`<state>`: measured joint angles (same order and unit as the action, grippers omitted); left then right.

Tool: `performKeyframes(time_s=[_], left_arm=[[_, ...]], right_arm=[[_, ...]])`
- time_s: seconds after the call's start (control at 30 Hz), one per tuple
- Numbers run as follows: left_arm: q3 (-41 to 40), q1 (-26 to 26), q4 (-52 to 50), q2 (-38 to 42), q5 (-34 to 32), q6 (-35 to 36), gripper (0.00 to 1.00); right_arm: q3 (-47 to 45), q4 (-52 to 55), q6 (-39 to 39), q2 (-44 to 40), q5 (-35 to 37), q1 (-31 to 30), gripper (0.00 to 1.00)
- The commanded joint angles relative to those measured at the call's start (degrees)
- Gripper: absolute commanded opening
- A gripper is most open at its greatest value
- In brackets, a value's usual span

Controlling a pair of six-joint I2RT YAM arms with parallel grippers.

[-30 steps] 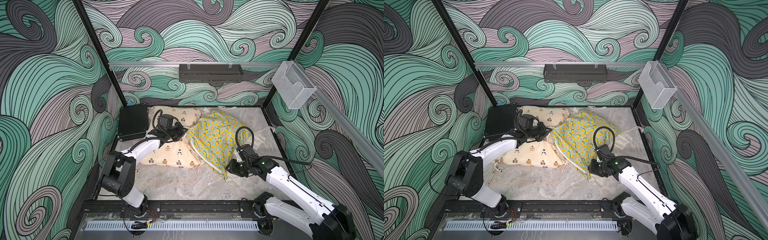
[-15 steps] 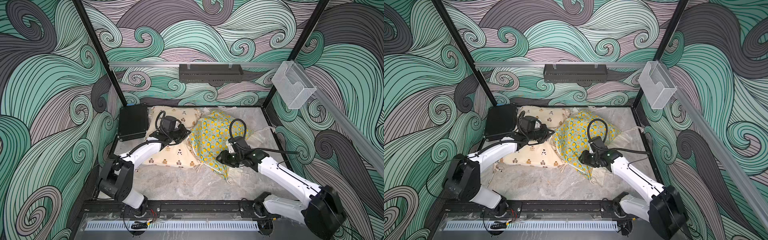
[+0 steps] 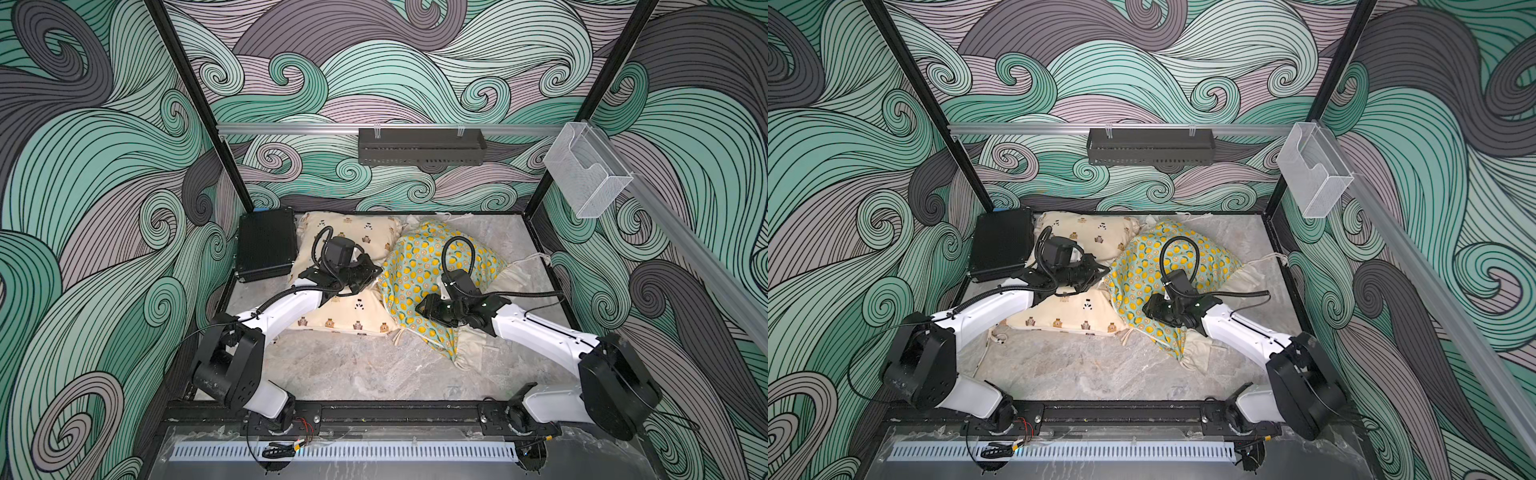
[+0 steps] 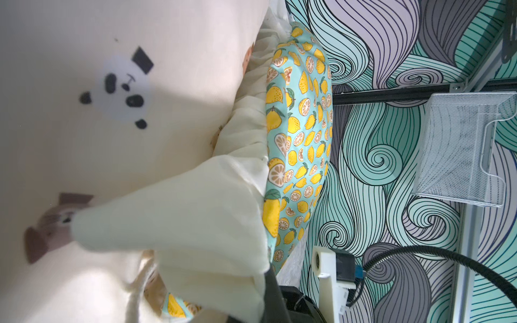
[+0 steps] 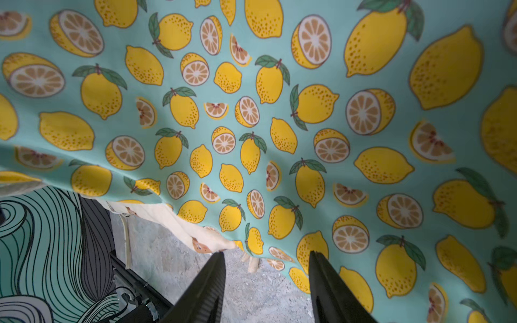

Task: Zip up pillowcases
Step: Place the pillowcase at the center of the board.

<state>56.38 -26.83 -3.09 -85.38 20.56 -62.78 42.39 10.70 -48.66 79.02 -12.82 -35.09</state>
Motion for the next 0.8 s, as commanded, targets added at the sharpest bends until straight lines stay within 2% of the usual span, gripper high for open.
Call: performKeyframes(time_s=[0.0,0.23,0.43,0.77], left_arm=[[0.3,-0.8,-1.6,2.2,-1.0,1.6,0.0],[0.1,-4.2,-1.6,3.4,-1.0,1.6,0.0],[0.5,-8.7,-1.0,3.2,-2.3,1.8,0.0],[0.3,-17.4,4.0,-1.0,-3.4,-0.9,0.0]], right_arm=[[-1.5,-2.5,-0.2,1.6,3.5,0.2,0.53],[-2.3,-2.0,4.5,5.6,4.7,3.9,0.53],[-2.2,0.1,8.7,5.3,6.3,8.8,0.53],[-0.5,5.1,12.8,2.8,6.8,23.6,0.54]])
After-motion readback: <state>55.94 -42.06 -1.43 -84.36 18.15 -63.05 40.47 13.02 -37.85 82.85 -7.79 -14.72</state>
